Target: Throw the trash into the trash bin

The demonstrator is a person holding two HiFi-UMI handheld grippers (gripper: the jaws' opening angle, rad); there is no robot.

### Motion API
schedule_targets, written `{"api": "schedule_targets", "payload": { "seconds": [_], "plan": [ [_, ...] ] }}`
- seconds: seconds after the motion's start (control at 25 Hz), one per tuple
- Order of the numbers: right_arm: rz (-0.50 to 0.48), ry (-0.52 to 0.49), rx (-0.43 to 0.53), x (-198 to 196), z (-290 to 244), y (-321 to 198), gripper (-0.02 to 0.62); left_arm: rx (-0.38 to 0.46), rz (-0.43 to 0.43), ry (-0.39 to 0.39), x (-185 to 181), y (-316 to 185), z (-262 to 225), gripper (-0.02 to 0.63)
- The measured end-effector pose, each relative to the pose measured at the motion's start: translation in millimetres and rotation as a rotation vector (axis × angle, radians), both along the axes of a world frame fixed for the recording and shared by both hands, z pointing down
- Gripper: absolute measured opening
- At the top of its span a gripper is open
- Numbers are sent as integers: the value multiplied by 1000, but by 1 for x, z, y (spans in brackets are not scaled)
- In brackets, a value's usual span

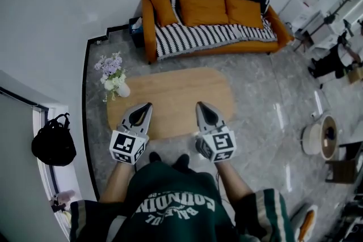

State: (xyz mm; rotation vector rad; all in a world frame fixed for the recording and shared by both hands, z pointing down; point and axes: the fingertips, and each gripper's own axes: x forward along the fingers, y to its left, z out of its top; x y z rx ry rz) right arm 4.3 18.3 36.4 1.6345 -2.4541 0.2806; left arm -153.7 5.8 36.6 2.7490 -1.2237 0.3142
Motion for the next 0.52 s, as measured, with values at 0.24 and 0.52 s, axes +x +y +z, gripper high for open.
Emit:
{"api": "schedule_targets", "payload": {
  "seconds": [0.24,0.52],
  "plan": [
    [0,-27,15,-4,5,-2,-3,-3,-5,-2,-1,-1,3,0],
    [-35,-15,10,-15,6,2,-3,-6,-17,-8,-8,3,7,0]
  ]
}}
